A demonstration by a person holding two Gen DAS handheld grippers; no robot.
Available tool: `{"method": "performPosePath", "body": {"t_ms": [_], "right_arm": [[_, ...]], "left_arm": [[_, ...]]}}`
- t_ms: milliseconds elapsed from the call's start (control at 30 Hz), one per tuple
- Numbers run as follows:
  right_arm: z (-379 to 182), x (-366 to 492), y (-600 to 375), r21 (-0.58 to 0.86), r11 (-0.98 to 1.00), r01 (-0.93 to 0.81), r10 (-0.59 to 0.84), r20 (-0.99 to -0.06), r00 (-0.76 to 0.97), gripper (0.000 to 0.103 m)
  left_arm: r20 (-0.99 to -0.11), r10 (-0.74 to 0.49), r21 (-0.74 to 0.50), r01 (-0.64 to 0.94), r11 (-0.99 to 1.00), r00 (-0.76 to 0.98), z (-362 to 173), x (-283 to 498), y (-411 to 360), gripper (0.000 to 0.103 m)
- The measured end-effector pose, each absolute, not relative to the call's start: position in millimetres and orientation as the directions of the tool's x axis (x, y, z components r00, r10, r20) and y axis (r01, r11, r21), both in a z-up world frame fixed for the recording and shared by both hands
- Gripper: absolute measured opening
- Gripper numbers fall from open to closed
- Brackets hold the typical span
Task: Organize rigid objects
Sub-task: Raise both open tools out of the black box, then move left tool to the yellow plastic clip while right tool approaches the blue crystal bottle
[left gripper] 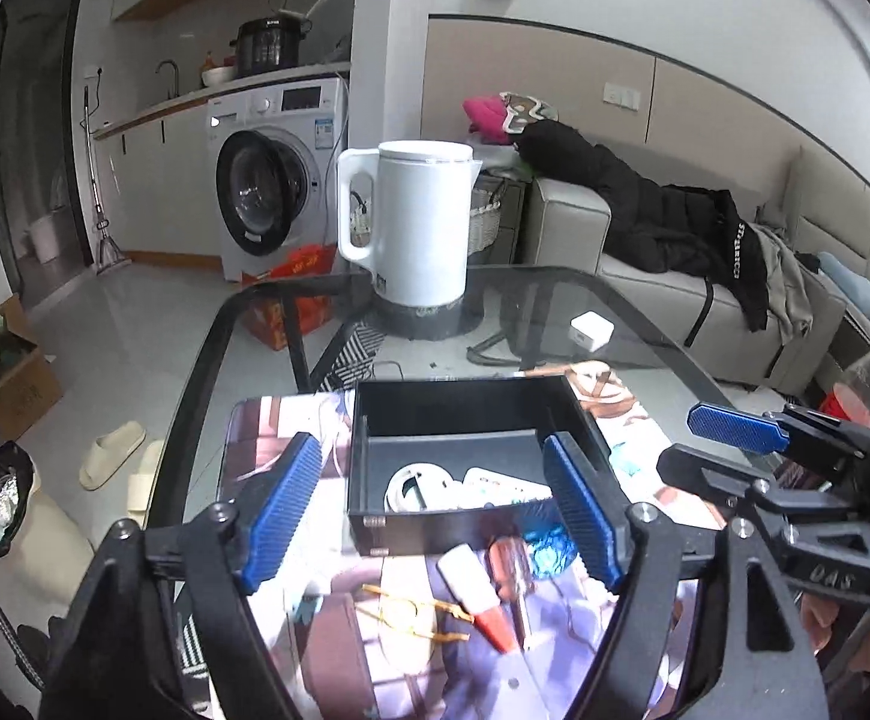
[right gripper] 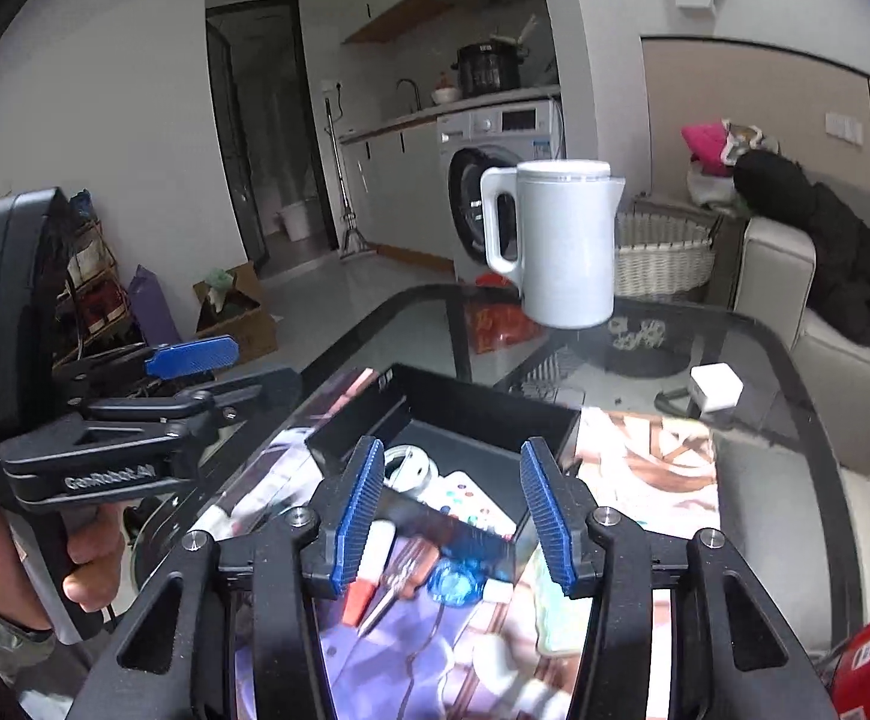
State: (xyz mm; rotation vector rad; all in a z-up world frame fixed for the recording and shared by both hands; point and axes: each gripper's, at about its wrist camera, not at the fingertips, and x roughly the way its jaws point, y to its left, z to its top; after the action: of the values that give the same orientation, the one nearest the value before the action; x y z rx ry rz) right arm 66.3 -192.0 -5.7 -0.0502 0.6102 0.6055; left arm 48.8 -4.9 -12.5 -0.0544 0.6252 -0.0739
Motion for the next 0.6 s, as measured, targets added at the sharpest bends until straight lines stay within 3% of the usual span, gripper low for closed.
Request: {"method": "performPosePath", "body": {"t_ms": [233,400,600], "right_arm": [[-21,79,-199,0.240,0.833,-0.498,0.525,-0.626,0.576,0.053],[-38,83,-193,0.239,0.839,-0.489,0.501,-0.690,0.522,0.057],[-60,94,-192,0.267,0.839,-0.475,0.492,-0.747,0.448,0.057]], "left_arm": [[-0.667,-0.067,-0.070,0.028,0.997,0.742,-36,56,1,0.081],[-0.738,-0.105,-0.139,0.003,0.990,0.667,-58,67,12,0.081],[-0.786,-0.120,-0.139,0.015,0.990,0.606,-72,68,7,0.081]]}}
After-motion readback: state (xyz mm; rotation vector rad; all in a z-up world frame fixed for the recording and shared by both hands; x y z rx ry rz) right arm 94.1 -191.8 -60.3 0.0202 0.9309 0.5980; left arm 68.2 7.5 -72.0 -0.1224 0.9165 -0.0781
